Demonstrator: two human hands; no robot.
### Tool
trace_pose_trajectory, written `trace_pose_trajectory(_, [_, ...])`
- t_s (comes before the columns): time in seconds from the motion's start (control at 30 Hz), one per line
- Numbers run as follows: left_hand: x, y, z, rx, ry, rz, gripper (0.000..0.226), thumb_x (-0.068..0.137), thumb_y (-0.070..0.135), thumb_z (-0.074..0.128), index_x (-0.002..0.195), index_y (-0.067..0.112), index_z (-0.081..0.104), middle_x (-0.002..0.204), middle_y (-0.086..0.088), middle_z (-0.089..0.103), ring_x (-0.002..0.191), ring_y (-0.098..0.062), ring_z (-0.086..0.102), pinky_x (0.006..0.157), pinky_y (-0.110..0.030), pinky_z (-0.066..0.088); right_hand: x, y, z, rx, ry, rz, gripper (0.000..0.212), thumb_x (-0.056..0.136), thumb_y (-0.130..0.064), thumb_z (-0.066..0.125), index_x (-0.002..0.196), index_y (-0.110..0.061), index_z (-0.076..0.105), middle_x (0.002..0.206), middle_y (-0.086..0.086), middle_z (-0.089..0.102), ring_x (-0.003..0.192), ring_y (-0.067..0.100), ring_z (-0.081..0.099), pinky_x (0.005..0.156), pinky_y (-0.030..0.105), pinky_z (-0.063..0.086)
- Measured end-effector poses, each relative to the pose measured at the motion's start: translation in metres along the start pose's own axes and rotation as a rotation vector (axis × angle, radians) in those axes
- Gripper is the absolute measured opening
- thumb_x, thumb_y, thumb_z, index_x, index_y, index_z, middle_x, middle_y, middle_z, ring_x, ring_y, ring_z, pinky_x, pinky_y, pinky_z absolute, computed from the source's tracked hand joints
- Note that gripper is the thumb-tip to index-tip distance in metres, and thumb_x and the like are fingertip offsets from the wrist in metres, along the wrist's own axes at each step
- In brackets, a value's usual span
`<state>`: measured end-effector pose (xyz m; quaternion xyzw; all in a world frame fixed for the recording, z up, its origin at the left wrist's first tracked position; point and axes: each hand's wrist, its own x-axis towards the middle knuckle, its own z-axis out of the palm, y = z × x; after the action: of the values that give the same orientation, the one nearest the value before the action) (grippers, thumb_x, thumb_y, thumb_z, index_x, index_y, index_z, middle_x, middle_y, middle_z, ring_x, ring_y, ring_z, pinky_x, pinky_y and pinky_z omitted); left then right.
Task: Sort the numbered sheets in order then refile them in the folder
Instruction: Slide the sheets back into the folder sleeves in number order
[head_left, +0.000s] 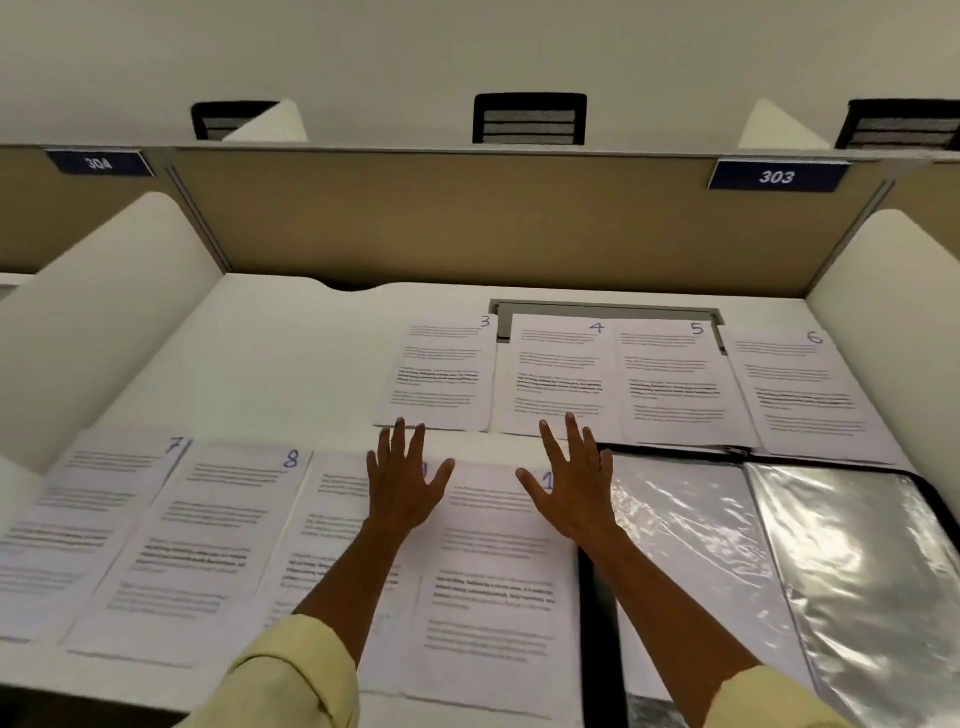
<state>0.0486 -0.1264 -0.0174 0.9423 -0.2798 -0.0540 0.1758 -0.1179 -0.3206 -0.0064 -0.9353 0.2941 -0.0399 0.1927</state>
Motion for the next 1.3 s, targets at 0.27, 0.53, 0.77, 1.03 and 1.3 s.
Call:
trace_pose_trajectory(0.27, [0.073, -0.044, -0.004, 0.019, -0.025, 0.007, 0.091, 0.082, 0.075, 0.017, 0.156, 0.021, 0.016, 0.164, -0.007, -0.001, 0.151, -0.029, -0.003, 0.119, -0.055, 0.006, 0.076, -0.048, 0.023, -0.017, -0.039, 0.024, 0.108, 0.063, -0.092, -0.017, 0.156, -0.039, -0.005, 0.166, 0.004, -0.015, 0.153, 0.029, -0.011, 0.120, 0.057, -0.006])
trace_pose_trajectory(0.53, [0.128, -0.062, 0.015, 0.029, -0.028, 0.053, 0.089, 0.084, 0.074, 0.016, 0.155, 0.021, 0.021, 0.164, -0.007, 0.002, 0.151, -0.029, 0.001, 0.119, -0.056, 0.009, 0.138, -0.061, 0.039, -0.041, -0.090, 0.052, 0.106, 0.065, -0.092, -0.009, 0.157, -0.040, -0.002, 0.167, 0.007, -0.009, 0.153, 0.029, -0.010, 0.119, 0.057, -0.007])
trace_pose_trajectory(0.77, [0.162, -0.061, 0.034, 0.052, 0.033, 0.085, 0.079, 0.090, 0.067, 0.029, 0.155, 0.022, 0.023, 0.164, -0.008, 0.005, 0.151, -0.029, 0.005, 0.118, -0.057, 0.013, 0.182, -0.062, 0.057, -0.067, -0.147, 0.048, 0.095, 0.074, -0.084, 0.003, 0.157, -0.039, 0.001, 0.167, 0.007, -0.004, 0.153, 0.028, -0.011, 0.119, 0.058, -0.007])
trace_pose_trajectory(1.03, [0.166, -0.063, 0.045, 0.124, 0.043, 0.061, 0.075, 0.092, 0.064, 0.034, 0.155, 0.026, 0.021, 0.164, -0.007, 0.005, 0.151, -0.027, 0.004, 0.119, -0.056, 0.011, 0.233, -0.061, 0.068, -0.107, -0.152, 0.023, 0.078, 0.092, -0.074, 0.029, 0.158, -0.037, 0.008, 0.167, 0.008, -0.001, 0.153, 0.028, -0.008, 0.119, 0.060, -0.006])
trace_pose_trajectory(1.3, [0.167, -0.064, 0.047, 0.124, 0.070, 0.066, 0.075, 0.092, 0.063, 0.036, 0.155, 0.024, 0.023, 0.164, -0.007, 0.005, 0.151, -0.026, 0.004, 0.119, -0.056, 0.012, 0.274, -0.067, 0.069, -0.010, -0.125, 0.043, 0.076, 0.093, -0.070, 0.037, 0.156, -0.033, 0.018, 0.166, 0.009, 0.003, 0.153, 0.028, -0.008, 0.118, 0.060, -0.008])
